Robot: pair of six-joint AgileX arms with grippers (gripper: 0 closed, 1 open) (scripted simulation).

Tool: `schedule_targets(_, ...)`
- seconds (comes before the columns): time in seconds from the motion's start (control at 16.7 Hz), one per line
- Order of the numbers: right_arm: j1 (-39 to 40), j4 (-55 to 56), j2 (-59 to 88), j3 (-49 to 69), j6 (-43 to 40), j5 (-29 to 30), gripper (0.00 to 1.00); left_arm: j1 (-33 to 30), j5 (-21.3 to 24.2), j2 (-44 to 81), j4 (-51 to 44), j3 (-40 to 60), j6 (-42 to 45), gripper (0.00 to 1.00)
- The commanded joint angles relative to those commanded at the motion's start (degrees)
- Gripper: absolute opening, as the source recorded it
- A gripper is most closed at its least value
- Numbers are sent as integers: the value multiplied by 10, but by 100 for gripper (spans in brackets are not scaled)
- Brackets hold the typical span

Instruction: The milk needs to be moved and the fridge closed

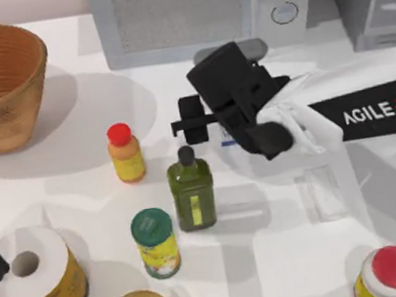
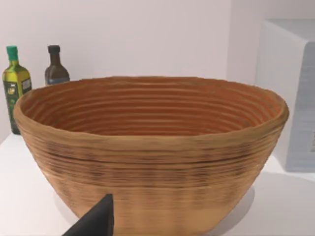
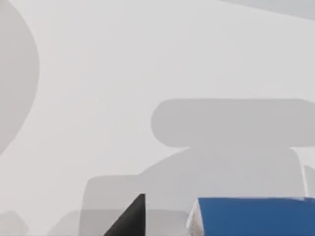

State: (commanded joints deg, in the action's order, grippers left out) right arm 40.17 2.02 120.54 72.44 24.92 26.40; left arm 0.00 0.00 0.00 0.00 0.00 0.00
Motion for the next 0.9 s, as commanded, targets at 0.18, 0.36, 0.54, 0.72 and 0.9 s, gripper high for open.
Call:
schedule_targets(0.18,0,0,0,0,0,0,40,0,0,0,0,0,0,100)
schedule_targets(0.36,0,0,0,0,0,0,17,0,0,0,0,0,0,100)
schedule_targets(0.54,0,0,0,0,0,0,0,0,0,0,0,0,0,100)
schedule_targets(0.72,0,0,0,0,0,0,0,0,0,0,0,0,0,100)
schedule_targets(0.9,0,0,0,0,0,0,0,0,0,0,0,0,0,100)
